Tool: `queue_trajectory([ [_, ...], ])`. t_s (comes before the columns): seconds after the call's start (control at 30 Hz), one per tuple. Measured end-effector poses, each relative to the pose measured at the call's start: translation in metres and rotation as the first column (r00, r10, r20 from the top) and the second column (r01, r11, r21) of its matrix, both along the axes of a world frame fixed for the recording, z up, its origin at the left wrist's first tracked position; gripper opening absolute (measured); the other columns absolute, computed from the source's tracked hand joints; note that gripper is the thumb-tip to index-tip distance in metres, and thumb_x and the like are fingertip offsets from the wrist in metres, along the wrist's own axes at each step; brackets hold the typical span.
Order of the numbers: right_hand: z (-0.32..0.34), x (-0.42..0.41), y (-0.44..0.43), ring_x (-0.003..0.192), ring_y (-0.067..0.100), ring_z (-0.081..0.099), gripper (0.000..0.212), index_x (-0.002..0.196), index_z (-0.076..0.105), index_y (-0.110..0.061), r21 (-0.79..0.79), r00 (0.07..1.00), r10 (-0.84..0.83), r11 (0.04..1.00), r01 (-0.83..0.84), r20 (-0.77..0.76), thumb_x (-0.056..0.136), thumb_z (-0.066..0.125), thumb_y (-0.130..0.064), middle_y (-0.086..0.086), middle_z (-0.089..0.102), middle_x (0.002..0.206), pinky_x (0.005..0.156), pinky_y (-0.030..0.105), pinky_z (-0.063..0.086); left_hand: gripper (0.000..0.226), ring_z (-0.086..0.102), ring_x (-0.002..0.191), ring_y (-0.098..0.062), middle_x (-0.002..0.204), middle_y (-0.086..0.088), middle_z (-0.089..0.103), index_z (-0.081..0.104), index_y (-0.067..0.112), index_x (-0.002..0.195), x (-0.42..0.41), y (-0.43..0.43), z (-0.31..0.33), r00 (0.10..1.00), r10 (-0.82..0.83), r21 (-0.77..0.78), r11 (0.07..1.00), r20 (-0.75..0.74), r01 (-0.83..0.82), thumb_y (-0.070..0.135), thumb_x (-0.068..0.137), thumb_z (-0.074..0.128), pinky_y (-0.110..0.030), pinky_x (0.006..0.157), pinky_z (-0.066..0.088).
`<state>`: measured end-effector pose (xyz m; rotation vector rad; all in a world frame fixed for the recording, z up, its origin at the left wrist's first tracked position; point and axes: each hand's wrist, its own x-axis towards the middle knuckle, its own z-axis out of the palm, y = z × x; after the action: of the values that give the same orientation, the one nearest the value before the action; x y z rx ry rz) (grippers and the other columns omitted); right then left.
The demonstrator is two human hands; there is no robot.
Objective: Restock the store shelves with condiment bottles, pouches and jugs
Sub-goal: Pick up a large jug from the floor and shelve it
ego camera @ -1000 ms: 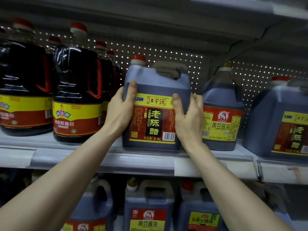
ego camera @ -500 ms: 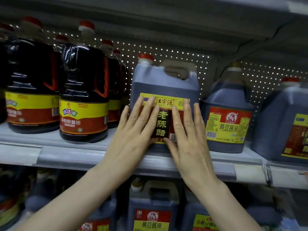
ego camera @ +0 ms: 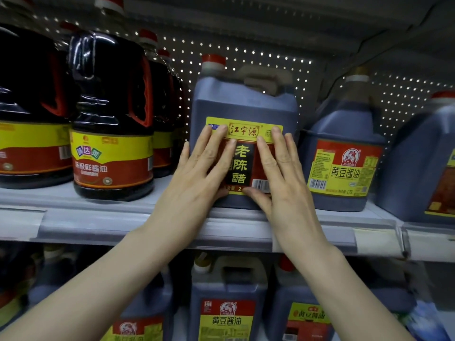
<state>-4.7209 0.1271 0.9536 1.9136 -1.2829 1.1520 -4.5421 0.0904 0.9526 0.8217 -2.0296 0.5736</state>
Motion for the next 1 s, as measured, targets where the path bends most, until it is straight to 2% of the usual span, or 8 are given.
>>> queue_trajectory([
  [0.17, 0.002, -0.002, -0.006, 0.155, 0.027, 0.014, 0.083, 0.154, 0.035, -0.013, 0.031, 1.000, -0.004, 1.000, 0.003, 0.026, 0.084, 0.079, -0.011, 0.009, 0.021, 0.165, 0.118, 0.008, -0.001, 0.083, 0.007, 0.153, -0.028, 0.164, -0.010, 0.015, 0.032, 0.011, 0.154, 0.005, -0.002, 0.005, 0.999, -0.051, 0.069, 0.996, 0.010, 0.050, -0.001, 0.082, 0.073, -0.057, 0.119, 0.022],
  [0.3, 0.007, -0.001, -0.012, 0.155, 0.023, 0.016, 0.084, 0.154, 0.038, -0.015, 0.050, 0.998, -0.058, 0.997, 0.057, 0.025, 0.082, 0.081, -0.014, 0.005, 0.025, 0.165, 0.115, 0.010, 0.003, 0.086, 0.017, 0.152, -0.023, 0.164, -0.006, 0.021, 0.038, 0.015, 0.151, 0.011, -0.006, 0.013, 0.999, -0.040, 0.052, 0.998, 0.024, 0.038, -0.005, 0.077, 0.078, -0.040, 0.115, 0.035],
  [0.4, 0.007, 0.001, -0.015, 0.154, 0.022, 0.018, 0.085, 0.153, 0.041, -0.017, 0.048, 0.995, -0.099, 0.994, 0.098, 0.025, 0.080, 0.083, -0.016, 0.004, 0.028, 0.164, 0.112, 0.022, 0.017, 0.087, 0.016, 0.152, -0.020, 0.164, -0.004, 0.021, 0.039, 0.016, 0.151, 0.012, -0.009, 0.014, 0.999, -0.029, 0.056, 0.998, 0.026, 0.028, -0.004, 0.076, 0.079, -0.031, 0.112, 0.032],
  [0.53, 0.006, 0.001, -0.016, 0.153, 0.023, 0.021, 0.085, 0.152, 0.043, -0.017, 0.033, 0.994, -0.106, 0.994, 0.105, 0.037, 0.079, 0.084, -0.016, 0.005, 0.030, 0.163, 0.110, 0.024, 0.021, 0.084, 0.020, 0.151, -0.023, 0.162, -0.007, 0.025, 0.043, 0.014, 0.149, 0.010, -0.011, 0.012, 1.000, -0.021, 0.029, 0.999, 0.019, 0.021, -0.002, 0.075, 0.080, -0.028, 0.113, 0.026],
  [0.67, 0.006, 0.001, -0.016, 0.153, 0.024, 0.021, 0.084, 0.152, 0.043, -0.015, 0.033, 0.993, -0.111, 0.993, 0.110, 0.034, 0.079, 0.084, -0.016, 0.007, 0.030, 0.162, 0.110, 0.018, 0.014, 0.081, 0.021, 0.151, -0.025, 0.161, -0.010, 0.027, 0.043, 0.011, 0.149, 0.010, -0.012, 0.012, 1.000, -0.004, 0.018, 1.000, 0.022, 0.003, -0.001, 0.077, 0.079, -0.029, 0.116, 0.023],
  [0.8, 0.009, 0.003, -0.012, 0.153, 0.026, 0.020, 0.078, 0.152, 0.043, -0.015, 0.076, 0.994, -0.112, 0.991, 0.110, 0.018, 0.083, 0.080, -0.014, 0.008, 0.028, 0.163, 0.114, 0.019, 0.012, 0.079, 0.022, 0.150, -0.028, 0.161, -0.013, 0.027, 0.044, 0.008, 0.148, 0.014, -0.011, 0.013, 0.999, 0.013, 0.015, 1.000, 0.043, -0.014, 0.001, 0.077, 0.079, -0.032, 0.119, 0.021],
  [1.0, 0.010, 0.001, 0.003, 0.149, 0.027, 0.030, 0.048, 0.143, 0.055, -0.012, 0.123, 0.994, -0.108, 0.987, 0.103, 0.031, 0.097, 0.066, -0.017, 0.010, 0.032, 0.161, 0.116, 0.032, 0.029, 0.060, 0.028, 0.147, -0.036, 0.156, -0.019, 0.035, 0.051, 0.003, 0.142, 0.008, -0.006, 0.013, 0.998, 0.050, -0.006, 0.999, 0.038, -0.050, 0.018, 0.087, 0.072, -0.049, 0.118, 0.029],
])
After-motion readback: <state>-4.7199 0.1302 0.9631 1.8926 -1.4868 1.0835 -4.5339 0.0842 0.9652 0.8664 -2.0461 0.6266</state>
